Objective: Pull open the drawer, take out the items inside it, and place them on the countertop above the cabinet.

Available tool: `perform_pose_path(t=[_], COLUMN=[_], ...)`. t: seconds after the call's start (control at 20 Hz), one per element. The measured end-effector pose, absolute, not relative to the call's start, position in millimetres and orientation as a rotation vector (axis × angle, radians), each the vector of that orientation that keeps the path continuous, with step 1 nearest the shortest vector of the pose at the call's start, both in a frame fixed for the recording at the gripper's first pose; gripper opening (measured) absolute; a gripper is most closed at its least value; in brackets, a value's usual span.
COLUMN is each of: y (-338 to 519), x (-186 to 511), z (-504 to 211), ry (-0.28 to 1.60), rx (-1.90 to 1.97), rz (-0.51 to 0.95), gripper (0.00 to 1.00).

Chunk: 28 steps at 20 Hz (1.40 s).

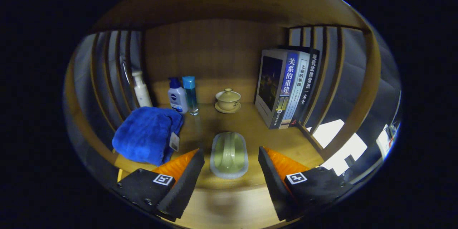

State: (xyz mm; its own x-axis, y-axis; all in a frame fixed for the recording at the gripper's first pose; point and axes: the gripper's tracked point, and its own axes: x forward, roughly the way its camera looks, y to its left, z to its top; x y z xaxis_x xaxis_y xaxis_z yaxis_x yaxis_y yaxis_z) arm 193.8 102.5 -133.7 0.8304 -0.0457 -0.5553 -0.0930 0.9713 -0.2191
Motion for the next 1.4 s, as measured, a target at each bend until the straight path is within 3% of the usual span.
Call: perform_pose_path(t=[0.3,1.15,1.4], y=[51.3,-45.3,-55.5], x=[151.7,-15.2,-49.4], z=[-88.8,-92.1,-127.4], ry=[0.386,0.316,0.336], rx=[-0.337,-0.197,-0.208], rz=[-0.024,-0.006,0.024], gripper=[0.99,1.00,1.00])
